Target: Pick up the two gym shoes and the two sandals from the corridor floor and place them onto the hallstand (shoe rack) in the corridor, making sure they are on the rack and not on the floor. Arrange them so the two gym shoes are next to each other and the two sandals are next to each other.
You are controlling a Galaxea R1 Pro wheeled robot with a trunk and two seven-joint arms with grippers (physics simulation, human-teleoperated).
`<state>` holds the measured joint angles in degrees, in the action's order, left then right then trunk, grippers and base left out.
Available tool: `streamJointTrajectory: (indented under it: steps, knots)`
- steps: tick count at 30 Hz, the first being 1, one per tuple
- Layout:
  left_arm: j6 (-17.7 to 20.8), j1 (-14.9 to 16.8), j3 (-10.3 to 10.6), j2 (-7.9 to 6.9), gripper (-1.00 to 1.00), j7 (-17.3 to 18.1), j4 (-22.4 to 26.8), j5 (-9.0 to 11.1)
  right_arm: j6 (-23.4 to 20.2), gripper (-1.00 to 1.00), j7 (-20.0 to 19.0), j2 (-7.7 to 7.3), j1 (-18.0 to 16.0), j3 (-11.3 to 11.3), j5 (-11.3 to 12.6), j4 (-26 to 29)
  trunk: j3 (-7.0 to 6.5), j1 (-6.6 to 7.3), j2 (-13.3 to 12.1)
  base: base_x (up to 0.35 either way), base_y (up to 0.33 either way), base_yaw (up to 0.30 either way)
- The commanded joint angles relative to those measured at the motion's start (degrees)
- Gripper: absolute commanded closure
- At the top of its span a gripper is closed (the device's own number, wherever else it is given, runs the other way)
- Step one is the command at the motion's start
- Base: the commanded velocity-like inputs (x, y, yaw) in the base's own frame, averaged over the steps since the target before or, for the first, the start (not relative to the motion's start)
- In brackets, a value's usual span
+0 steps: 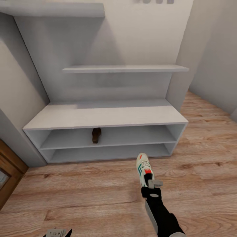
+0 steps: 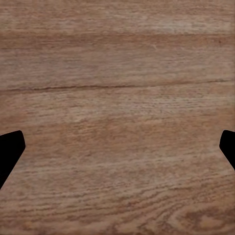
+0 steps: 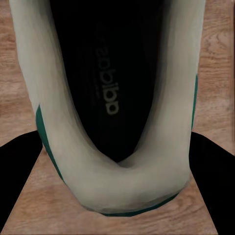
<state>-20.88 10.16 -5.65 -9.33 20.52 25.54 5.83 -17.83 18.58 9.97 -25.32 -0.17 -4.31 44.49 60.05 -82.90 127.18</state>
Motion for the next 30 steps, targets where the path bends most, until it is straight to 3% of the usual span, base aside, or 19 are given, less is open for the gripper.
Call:
streamJointTrajectory:
  steps: [1,13,30]
  knots:
    - [0.10,0.03,-0.15,-0.02,-1.00,0.57,-0.05,0.59,-0.54,1.00,0.29,0.03,-0.47,0.14,-0.42,0.14,0.05,0.01,0.02,0.003,0.007,0.000]
    - [0.10,0.03,-0.15,-0.06,-1.00,0.57,-0.05,0.58,-0.54,1.00,0.67,0.03,-1.39,0.47,-0.43,-0.13,0.05,0.01,0.02,0.029,0.001,0.000]
    - [0.07,0.03,-0.12,-0.07,-1.00,0.57,-0.05,0.59,-0.45,1.00,0.67,0.03,-1.40,0.50,-0.43,-0.11,0.05,0.01,0.02,0.313,0.030,0.000]
